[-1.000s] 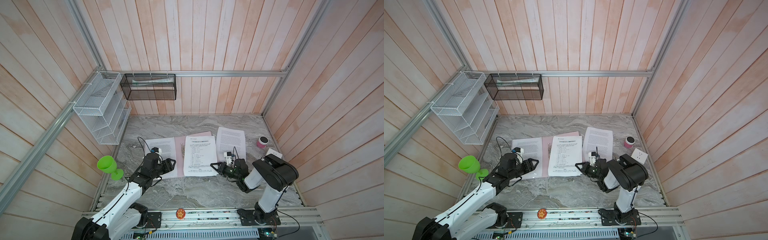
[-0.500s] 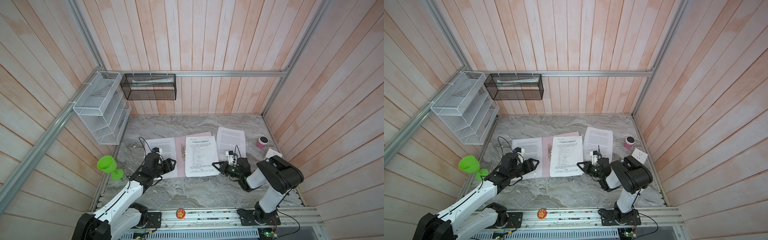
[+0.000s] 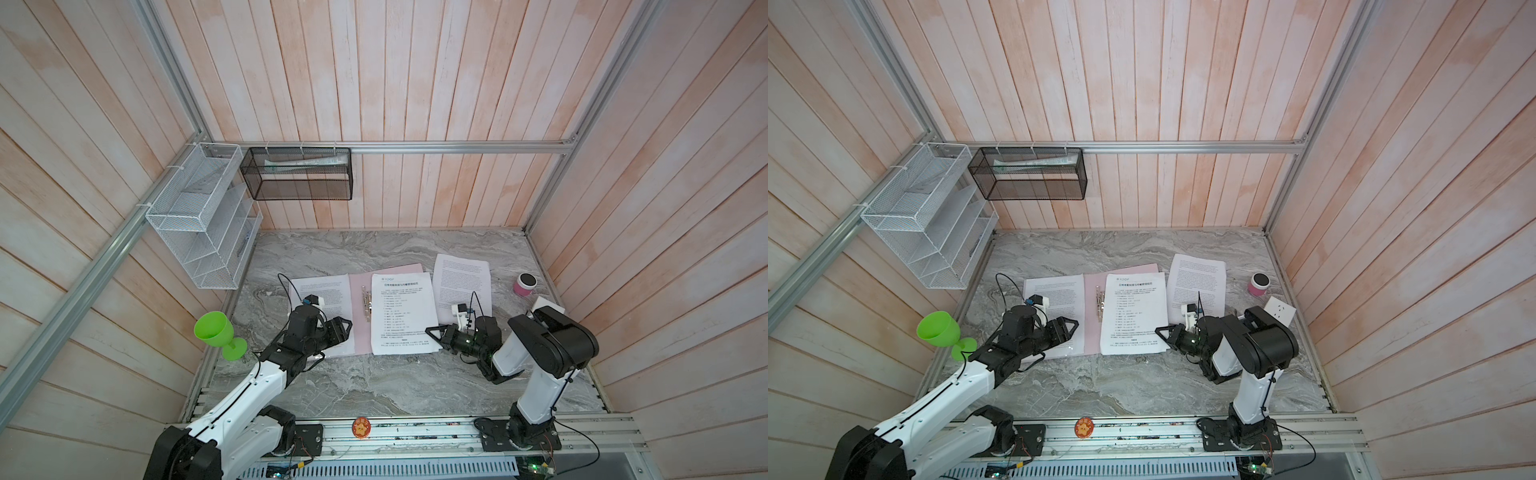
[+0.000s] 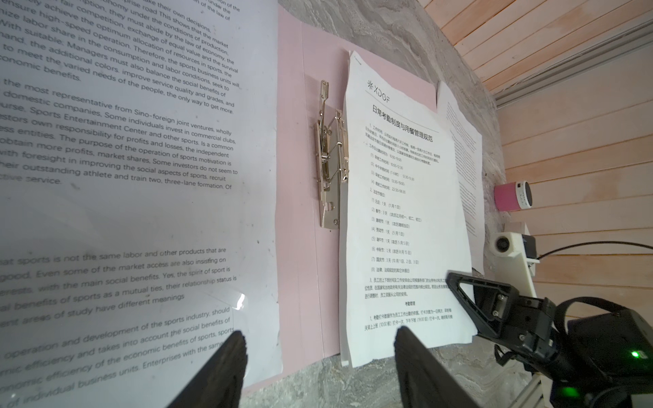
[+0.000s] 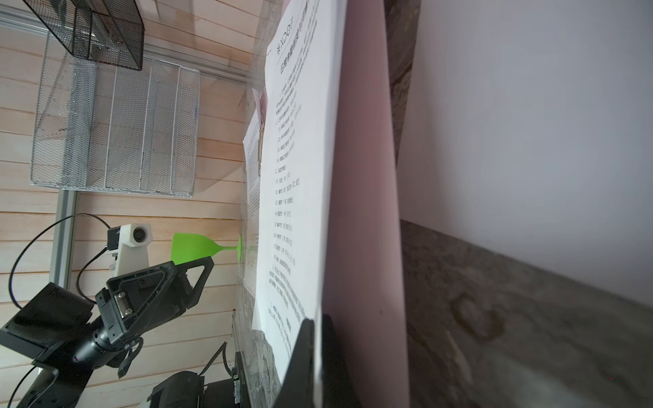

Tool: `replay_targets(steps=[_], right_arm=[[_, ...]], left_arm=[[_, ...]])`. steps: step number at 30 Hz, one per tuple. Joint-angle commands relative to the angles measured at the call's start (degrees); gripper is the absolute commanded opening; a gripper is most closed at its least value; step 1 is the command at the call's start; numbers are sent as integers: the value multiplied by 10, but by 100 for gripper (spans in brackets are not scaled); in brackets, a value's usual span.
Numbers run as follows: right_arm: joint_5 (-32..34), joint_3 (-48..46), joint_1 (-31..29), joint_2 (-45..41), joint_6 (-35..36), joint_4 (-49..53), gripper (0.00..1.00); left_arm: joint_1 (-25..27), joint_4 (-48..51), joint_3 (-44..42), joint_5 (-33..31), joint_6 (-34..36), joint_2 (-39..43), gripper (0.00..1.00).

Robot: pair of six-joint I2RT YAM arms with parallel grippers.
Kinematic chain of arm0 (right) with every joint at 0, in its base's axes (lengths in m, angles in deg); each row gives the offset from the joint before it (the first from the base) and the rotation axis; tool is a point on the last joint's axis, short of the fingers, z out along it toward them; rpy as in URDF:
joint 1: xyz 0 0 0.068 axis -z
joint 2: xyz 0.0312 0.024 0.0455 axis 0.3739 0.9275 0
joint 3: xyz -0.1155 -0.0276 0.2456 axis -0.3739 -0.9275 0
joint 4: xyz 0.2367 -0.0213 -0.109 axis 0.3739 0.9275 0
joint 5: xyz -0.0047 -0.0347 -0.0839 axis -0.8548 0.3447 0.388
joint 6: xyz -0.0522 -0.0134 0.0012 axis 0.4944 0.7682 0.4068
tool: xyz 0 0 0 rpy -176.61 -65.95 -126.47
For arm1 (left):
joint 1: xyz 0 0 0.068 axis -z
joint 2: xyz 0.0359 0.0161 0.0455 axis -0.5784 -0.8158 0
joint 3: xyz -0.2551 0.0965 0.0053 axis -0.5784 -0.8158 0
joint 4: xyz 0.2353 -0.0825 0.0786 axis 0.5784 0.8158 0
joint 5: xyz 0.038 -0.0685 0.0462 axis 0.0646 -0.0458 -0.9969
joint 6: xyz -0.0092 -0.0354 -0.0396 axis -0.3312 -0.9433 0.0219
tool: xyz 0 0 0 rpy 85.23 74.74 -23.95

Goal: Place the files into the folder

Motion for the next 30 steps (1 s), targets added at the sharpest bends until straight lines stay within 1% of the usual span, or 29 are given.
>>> replay_targets(steps=[1, 9, 15, 17, 25, 30], right_arm=[[-16, -11, 9, 15, -10, -44, 0], [-24, 0, 9, 15, -9, -41, 0], [-47, 29, 9, 30, -2, -25, 0], [-64, 45, 9, 29, 12, -2, 0], [-105, 113, 10, 0, 109, 187, 0], [-121, 145, 10, -2, 140, 250, 0]], left_arm=[[-3, -10, 3, 3, -3, -1, 69], [-3, -9, 4, 4, -4, -4, 68], [-2, -11, 3, 5, -1, -6, 68], [-3, -10, 2, 4, 1, -8, 68], [-3, -19, -6, 6, 2, -11, 68], [-2, -25, -6, 9, 1, -17, 68]])
